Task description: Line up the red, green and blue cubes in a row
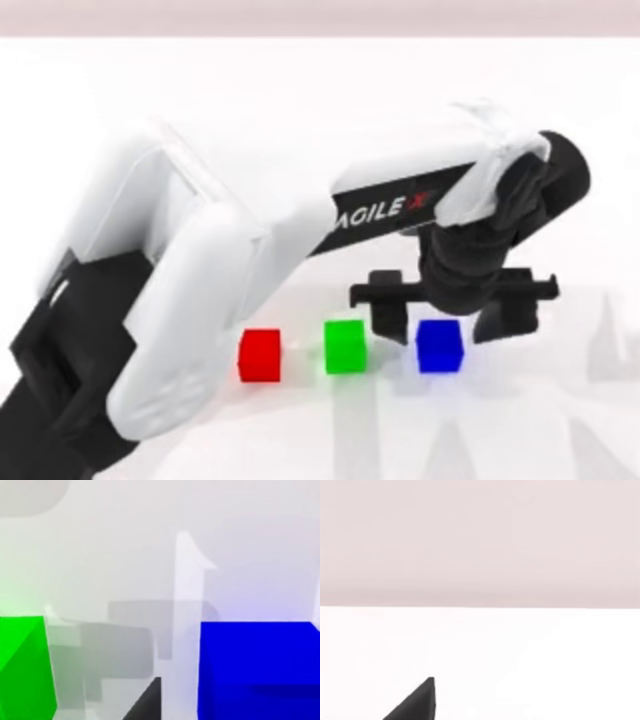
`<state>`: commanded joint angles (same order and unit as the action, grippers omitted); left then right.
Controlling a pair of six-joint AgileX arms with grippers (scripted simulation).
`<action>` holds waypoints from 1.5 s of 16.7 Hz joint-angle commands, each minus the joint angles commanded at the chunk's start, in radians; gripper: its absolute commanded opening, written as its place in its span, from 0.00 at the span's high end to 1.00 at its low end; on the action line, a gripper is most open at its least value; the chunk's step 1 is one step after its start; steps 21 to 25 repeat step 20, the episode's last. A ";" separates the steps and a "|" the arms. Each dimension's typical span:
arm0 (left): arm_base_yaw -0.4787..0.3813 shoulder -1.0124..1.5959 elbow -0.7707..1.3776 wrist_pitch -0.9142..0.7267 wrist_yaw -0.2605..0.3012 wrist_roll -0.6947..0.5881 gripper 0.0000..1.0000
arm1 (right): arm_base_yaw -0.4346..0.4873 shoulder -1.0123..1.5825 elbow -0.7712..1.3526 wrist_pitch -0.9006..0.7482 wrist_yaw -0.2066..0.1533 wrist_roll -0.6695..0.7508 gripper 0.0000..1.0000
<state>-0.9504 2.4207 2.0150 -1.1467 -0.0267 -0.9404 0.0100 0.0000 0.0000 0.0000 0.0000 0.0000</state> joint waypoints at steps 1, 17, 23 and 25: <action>0.000 0.000 0.000 0.000 0.000 0.000 0.00 | 0.000 0.000 0.000 0.000 0.000 0.000 0.00; 0.010 -0.014 0.207 -0.229 0.000 -0.006 0.00 | 0.000 0.000 0.000 0.000 0.000 0.000 0.00; 0.014 -0.021 0.241 -0.262 0.000 -0.006 0.00 | 0.000 0.000 0.000 0.000 0.000 0.000 0.00; 0.014 -0.021 0.241 -0.262 0.000 -0.006 0.00 | 0.000 0.000 0.000 0.000 0.000 0.000 0.00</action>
